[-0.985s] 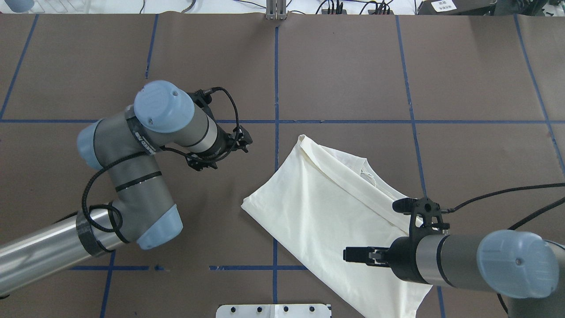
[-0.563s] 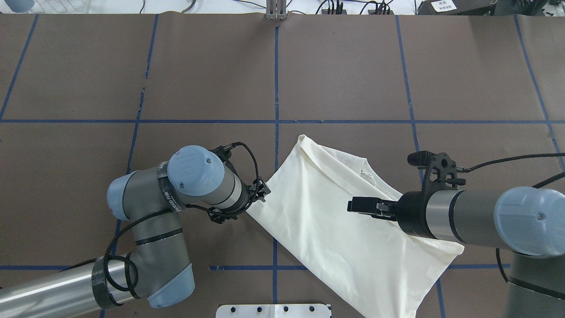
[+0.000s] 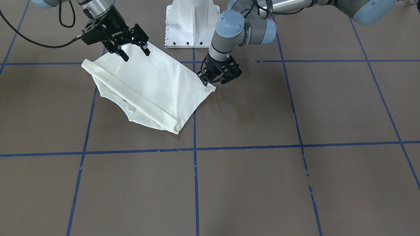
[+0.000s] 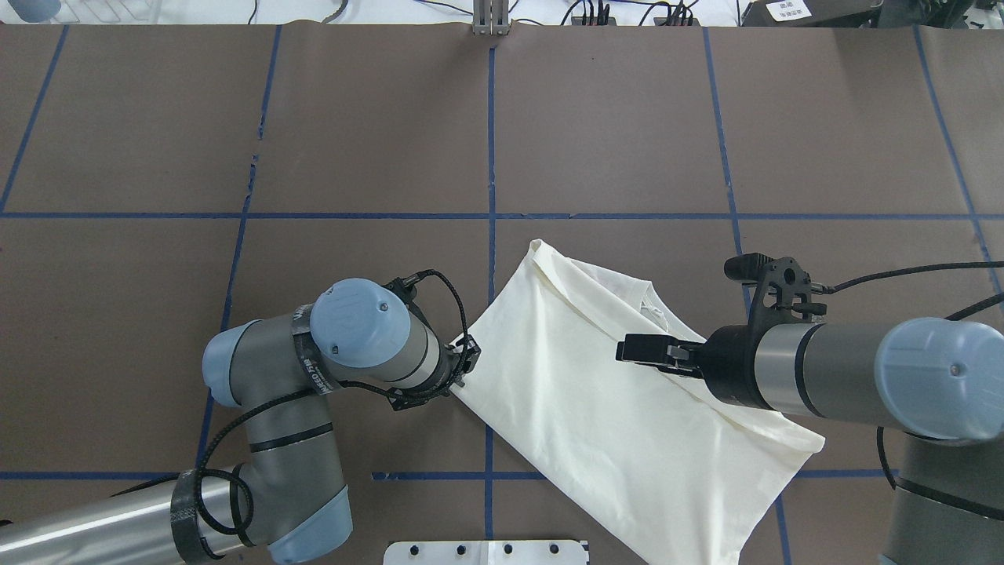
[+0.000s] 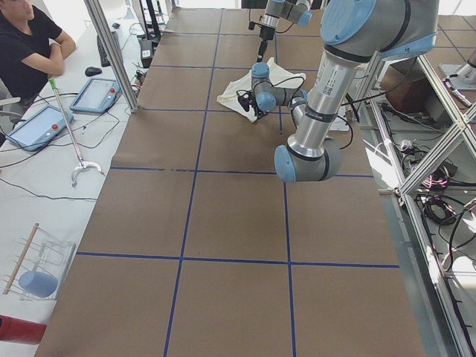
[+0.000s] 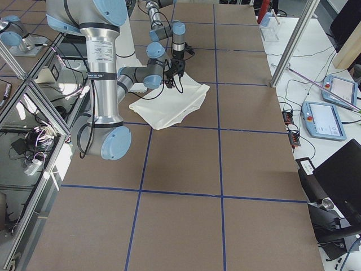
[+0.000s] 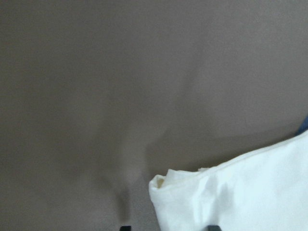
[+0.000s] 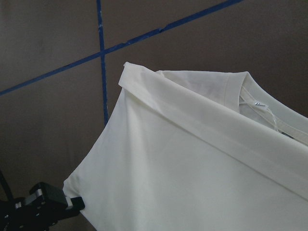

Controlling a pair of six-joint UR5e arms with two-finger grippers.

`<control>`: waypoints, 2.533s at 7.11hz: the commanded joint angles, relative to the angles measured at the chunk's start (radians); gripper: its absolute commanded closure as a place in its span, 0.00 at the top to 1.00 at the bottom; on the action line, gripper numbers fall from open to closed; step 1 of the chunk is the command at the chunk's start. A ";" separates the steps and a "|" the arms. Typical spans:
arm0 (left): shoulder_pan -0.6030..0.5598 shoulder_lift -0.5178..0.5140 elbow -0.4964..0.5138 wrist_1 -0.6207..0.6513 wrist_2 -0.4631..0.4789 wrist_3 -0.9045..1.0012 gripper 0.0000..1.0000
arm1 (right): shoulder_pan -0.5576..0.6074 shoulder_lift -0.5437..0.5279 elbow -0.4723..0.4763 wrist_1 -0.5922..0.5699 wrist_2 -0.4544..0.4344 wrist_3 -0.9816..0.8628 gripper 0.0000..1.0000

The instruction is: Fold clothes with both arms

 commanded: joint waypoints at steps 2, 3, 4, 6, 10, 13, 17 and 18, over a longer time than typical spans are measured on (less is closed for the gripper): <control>-0.035 0.000 0.000 -0.002 -0.002 0.006 0.00 | 0.007 -0.001 -0.005 0.000 -0.001 0.000 1.00; -0.083 0.000 0.000 0.001 0.000 0.039 0.00 | 0.007 -0.001 -0.014 0.002 -0.003 0.000 1.00; -0.165 0.000 0.016 0.010 0.000 0.129 0.00 | 0.008 -0.001 -0.014 0.002 -0.001 0.000 1.00; -0.305 -0.079 0.238 -0.051 -0.002 0.281 0.00 | 0.008 -0.002 -0.019 0.000 -0.001 0.000 1.00; -0.398 -0.349 0.715 -0.388 -0.002 0.409 0.00 | 0.025 0.008 -0.046 0.002 -0.003 0.000 1.00; -0.388 -0.312 0.718 -0.418 0.108 0.557 1.00 | 0.027 0.062 -0.112 -0.009 -0.004 0.000 1.00; -0.425 -0.208 0.396 -0.121 0.026 0.647 1.00 | 0.015 0.359 -0.190 -0.541 0.005 -0.147 1.00; -0.427 -0.140 0.225 0.000 0.024 0.689 1.00 | -0.005 0.399 -0.241 -0.582 0.002 -0.202 1.00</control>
